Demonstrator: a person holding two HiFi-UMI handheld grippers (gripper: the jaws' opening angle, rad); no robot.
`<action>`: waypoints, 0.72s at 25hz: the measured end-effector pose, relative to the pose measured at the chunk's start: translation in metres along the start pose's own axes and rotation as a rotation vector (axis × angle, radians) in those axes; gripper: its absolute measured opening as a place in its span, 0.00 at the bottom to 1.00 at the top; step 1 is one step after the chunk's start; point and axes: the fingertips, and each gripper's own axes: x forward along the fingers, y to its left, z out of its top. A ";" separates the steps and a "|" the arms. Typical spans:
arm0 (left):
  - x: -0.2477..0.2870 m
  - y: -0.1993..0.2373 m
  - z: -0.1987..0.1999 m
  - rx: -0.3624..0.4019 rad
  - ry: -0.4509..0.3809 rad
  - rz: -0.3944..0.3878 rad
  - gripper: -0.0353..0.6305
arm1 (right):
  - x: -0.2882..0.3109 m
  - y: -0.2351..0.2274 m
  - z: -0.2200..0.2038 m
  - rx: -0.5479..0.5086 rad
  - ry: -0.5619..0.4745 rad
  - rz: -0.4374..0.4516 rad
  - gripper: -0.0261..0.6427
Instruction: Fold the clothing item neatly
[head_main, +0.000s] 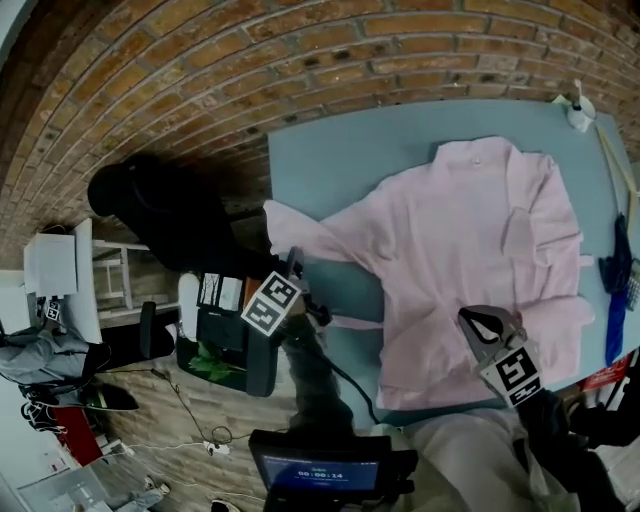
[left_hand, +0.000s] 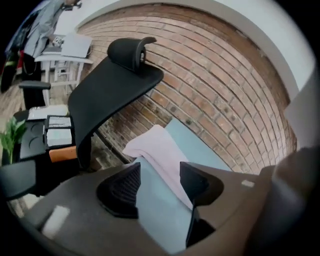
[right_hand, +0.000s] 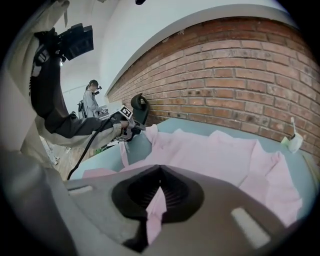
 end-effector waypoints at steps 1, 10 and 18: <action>0.004 0.002 0.004 -0.025 -0.005 0.009 0.44 | 0.004 0.000 0.005 0.007 -0.005 0.006 0.04; 0.016 0.009 0.007 0.110 0.020 0.134 0.32 | 0.082 0.026 0.057 -0.080 -0.026 0.110 0.04; -0.012 -0.065 0.043 0.302 -0.248 -0.096 0.09 | 0.073 0.051 0.065 -0.113 -0.094 0.149 0.04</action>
